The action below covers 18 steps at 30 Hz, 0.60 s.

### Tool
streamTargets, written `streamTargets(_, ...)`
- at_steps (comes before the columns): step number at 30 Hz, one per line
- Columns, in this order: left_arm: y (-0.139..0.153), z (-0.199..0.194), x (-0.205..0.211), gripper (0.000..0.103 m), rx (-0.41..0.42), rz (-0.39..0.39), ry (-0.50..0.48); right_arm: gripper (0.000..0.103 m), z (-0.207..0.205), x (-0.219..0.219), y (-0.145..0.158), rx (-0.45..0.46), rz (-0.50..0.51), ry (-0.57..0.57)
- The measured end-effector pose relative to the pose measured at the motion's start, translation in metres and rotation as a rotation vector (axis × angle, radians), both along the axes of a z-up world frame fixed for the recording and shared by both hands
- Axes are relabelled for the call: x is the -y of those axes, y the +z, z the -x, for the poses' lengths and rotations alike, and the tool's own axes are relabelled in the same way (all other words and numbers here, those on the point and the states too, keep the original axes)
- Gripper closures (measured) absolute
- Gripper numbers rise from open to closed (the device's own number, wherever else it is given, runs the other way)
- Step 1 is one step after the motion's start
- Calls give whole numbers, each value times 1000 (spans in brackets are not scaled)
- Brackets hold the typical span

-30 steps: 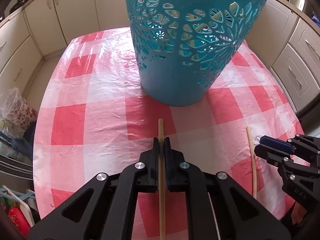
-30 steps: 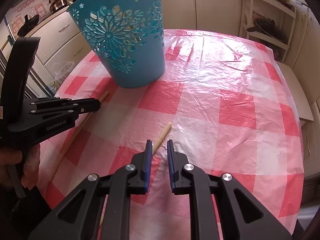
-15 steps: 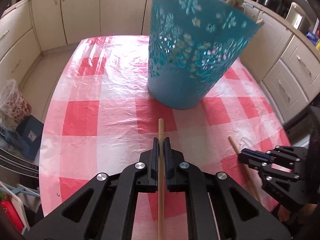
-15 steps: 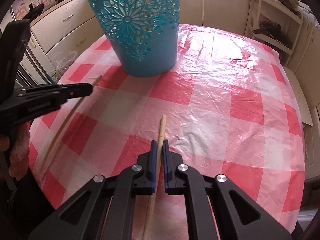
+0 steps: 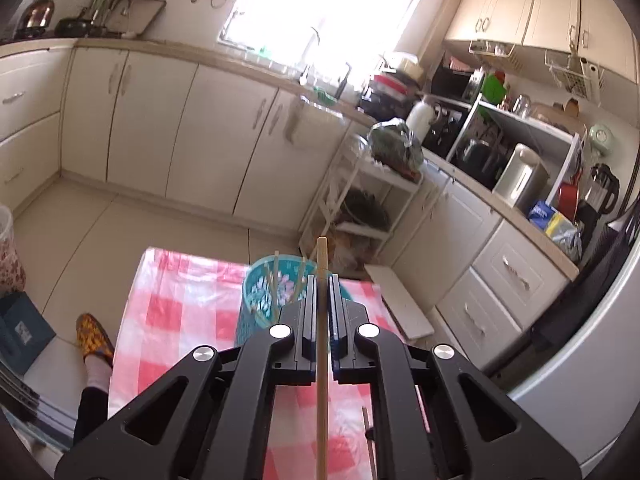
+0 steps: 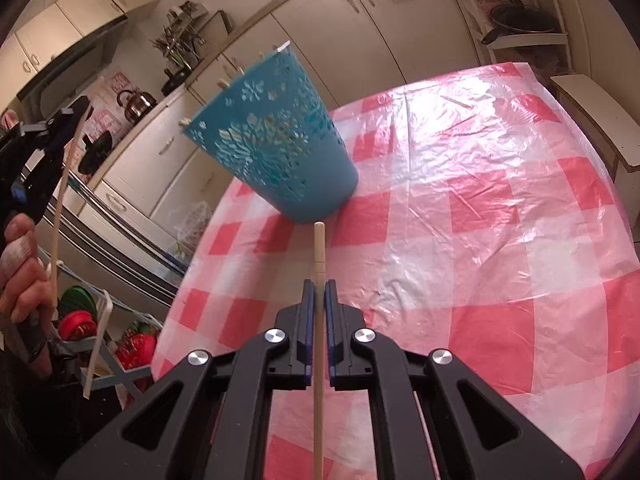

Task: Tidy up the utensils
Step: 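Lift both sticks and drop them into the basket with both grippers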

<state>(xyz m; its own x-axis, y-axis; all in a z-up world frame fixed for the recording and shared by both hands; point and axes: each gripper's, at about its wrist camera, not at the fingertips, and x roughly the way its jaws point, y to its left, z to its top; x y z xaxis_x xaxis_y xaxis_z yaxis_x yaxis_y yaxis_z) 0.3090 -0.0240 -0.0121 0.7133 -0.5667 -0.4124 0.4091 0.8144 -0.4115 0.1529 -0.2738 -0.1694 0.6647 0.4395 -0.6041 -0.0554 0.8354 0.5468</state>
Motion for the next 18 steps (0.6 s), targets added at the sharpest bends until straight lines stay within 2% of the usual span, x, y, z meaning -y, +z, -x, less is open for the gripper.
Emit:
streamTargets(6,29,-47,20,98,129,54,159,97,-2,8,21,88,-77,-27)
streamTargets(8,30,-62,31,98,166,33,221,97,0,14,22,110,-101,-43)
streamTargets(13,9,-94,49,98,154,15,295,97,0,28,32,178,-133,-73)
streamTargets(18,-13,-102,55,98,143,12,319,97,0,33,49,239,-126,-74)
